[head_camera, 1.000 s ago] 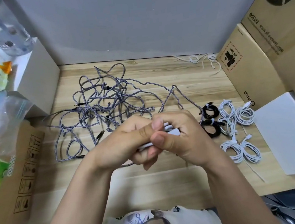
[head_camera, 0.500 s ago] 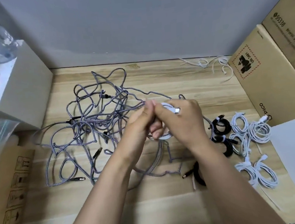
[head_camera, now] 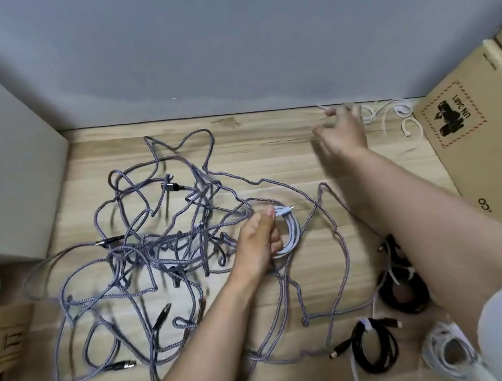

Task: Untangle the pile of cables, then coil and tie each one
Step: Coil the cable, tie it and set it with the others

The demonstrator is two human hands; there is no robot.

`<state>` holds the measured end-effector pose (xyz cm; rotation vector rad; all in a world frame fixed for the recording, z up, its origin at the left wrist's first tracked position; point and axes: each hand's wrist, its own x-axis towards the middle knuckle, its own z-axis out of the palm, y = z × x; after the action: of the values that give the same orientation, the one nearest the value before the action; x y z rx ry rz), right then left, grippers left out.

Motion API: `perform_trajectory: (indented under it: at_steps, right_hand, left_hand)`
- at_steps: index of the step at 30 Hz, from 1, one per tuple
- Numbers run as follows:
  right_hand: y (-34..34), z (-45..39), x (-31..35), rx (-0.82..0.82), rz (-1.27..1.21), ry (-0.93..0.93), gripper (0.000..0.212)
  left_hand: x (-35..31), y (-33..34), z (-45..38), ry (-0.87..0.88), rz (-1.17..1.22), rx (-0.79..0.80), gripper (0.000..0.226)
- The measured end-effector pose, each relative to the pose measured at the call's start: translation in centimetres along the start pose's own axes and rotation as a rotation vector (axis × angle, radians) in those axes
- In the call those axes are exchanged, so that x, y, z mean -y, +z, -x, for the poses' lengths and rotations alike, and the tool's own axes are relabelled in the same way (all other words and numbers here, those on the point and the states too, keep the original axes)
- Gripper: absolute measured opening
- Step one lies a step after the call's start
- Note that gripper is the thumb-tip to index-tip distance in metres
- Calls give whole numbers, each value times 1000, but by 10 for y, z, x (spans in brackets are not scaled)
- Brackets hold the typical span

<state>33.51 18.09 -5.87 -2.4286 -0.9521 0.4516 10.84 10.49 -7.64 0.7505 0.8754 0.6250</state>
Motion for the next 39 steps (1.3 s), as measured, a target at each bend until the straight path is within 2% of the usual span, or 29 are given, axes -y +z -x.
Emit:
perform_trajectory:
  at_steps: [4, 8, 12, 15, 17, 22, 25, 28, 30, 34, 37, 39]
  right_hand:
    - [-1, -35, -25, 108, 133, 88, 55]
    - [-2, -57, -28, 170, 292, 57, 51]
    - [0, -55, -33, -11, 258, -39, 26]
    - [5, -36, -39, -140, 199, -123, 21]
    - [8, -19, -36, -198, 70, -176, 16]
    - [-14, 71, 11, -268, -623, -272, 15]
    - [-33, 151, 34, -166, -925, -330, 16]
    - [-41, 210, 40, -49, -1046, -402, 4]
    - [-45, 236, 35, 14, -1006, -476, 4]
    - [-62, 273, 18, 13, -601, -748, 8]
    - [-72, 292, 11, 35, -527, -837, 11]
    - [-77, 305, 9, 66, -519, -884, 13]
  left_hand:
    - [-1, 1, 2, -8, 12, 49, 31]
    - [-4, -2, -1, 12, 71, 30, 33]
    - [-6, -3, -2, 15, 100, 25, 33]
    - [-9, 1, -1, 1, 124, 2, 35]
    - [-13, 4, 1, 15, 145, -27, 35]
    - [-24, 9, 14, 66, 195, -86, 26]
    - [-26, 9, 25, 78, 136, -75, 41]
    - [-30, 11, 42, 190, -10, -15, 42]
    - [-36, 16, 60, 246, -82, -3, 36]
    - [-40, 19, 101, 306, -263, -5, 41]
    - [-39, 21, 122, 267, -273, -15, 48]
    - [-40, 24, 134, 249, -212, -14, 36]
